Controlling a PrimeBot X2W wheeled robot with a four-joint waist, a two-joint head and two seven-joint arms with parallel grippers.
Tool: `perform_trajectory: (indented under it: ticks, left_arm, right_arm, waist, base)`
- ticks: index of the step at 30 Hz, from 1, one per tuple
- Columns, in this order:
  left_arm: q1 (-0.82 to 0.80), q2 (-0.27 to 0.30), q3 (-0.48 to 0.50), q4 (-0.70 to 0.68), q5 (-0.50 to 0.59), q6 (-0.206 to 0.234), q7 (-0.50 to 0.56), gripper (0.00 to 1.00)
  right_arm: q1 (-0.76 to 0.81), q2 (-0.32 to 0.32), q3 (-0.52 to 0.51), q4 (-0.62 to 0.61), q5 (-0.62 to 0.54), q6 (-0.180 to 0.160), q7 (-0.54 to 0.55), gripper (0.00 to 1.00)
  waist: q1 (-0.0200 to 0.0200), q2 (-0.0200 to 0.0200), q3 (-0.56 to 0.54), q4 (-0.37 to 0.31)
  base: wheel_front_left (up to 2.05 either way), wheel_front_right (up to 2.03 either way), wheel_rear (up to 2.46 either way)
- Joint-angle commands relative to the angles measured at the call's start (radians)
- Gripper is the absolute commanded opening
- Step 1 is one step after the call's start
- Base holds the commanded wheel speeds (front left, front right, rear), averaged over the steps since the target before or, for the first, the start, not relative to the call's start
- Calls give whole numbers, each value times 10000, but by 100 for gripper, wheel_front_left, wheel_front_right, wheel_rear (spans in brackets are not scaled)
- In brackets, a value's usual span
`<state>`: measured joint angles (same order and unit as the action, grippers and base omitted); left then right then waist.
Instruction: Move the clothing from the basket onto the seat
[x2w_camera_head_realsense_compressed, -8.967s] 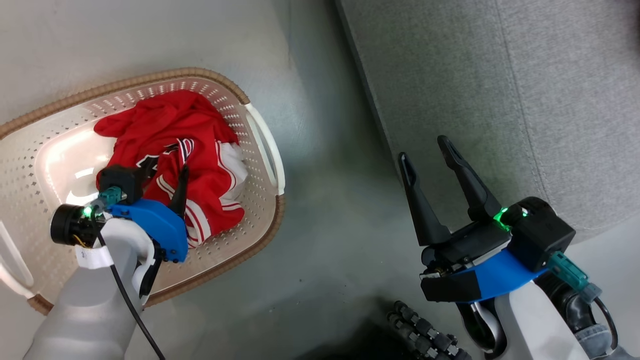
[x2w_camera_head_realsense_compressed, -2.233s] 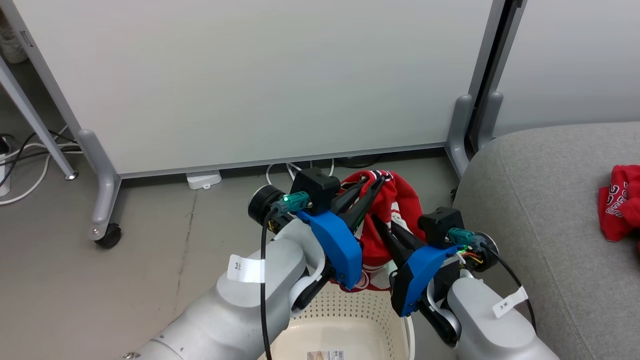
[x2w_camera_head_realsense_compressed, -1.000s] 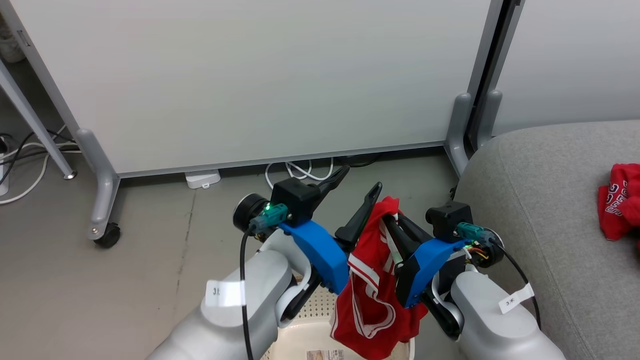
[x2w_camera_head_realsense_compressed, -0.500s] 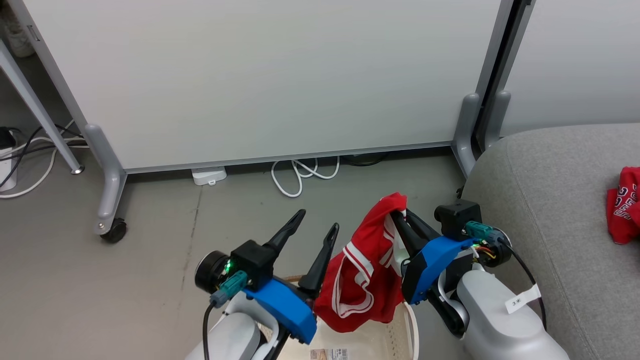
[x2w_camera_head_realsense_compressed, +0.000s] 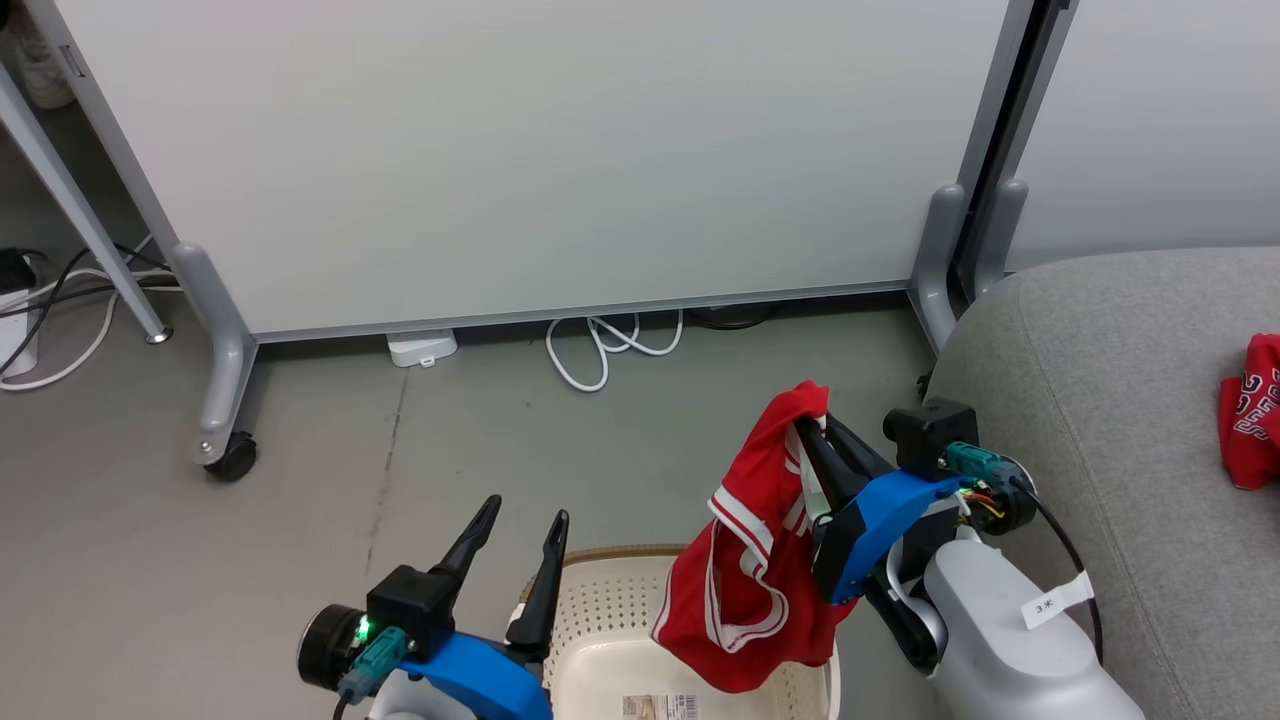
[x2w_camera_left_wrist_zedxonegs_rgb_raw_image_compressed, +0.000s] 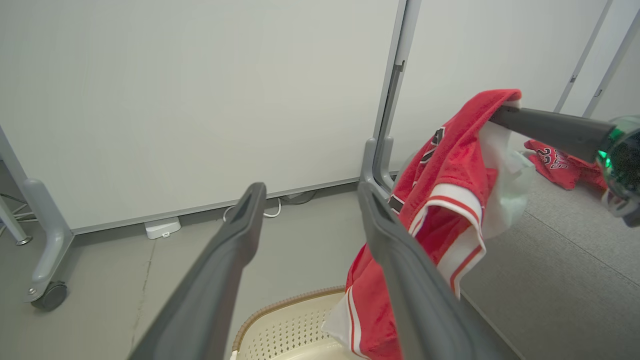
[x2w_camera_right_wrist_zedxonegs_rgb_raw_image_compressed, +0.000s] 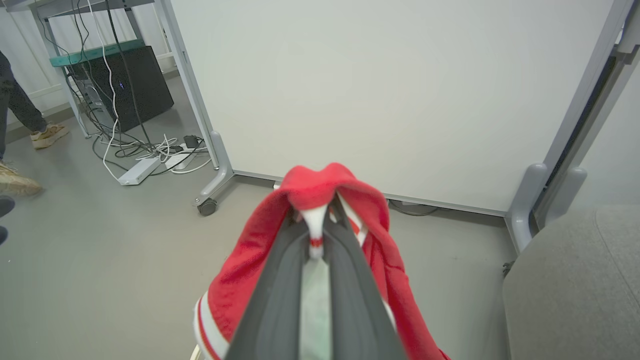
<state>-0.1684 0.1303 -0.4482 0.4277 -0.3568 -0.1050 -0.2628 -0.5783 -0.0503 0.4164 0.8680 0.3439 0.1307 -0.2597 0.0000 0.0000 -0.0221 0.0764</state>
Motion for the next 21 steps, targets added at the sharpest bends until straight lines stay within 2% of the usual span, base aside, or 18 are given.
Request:
perform_trajectory:
  ticks: [1,12,21]
  left_arm:
    - [99,-32,166,17,102,-34,-30,100]
    - [253,-325,815,24,596,-224,-30,100]
    - [273,-436,995,-55,762,-261,-30,100]
  right_arm:
    - [141,-1,-43,-71,-72,1,-73,0]
    - [279,-1,-92,-211,-53,1,-69,0]
    - [143,-3,-168,-266,-134,1,-20,0]
  waist:
    - [0,0,7,3]
    - [0,0,41,-101]
    - [0,0,102,-692]
  base:
    - [0,0,0]
    - [0,0,0]
    - [0,0,0]
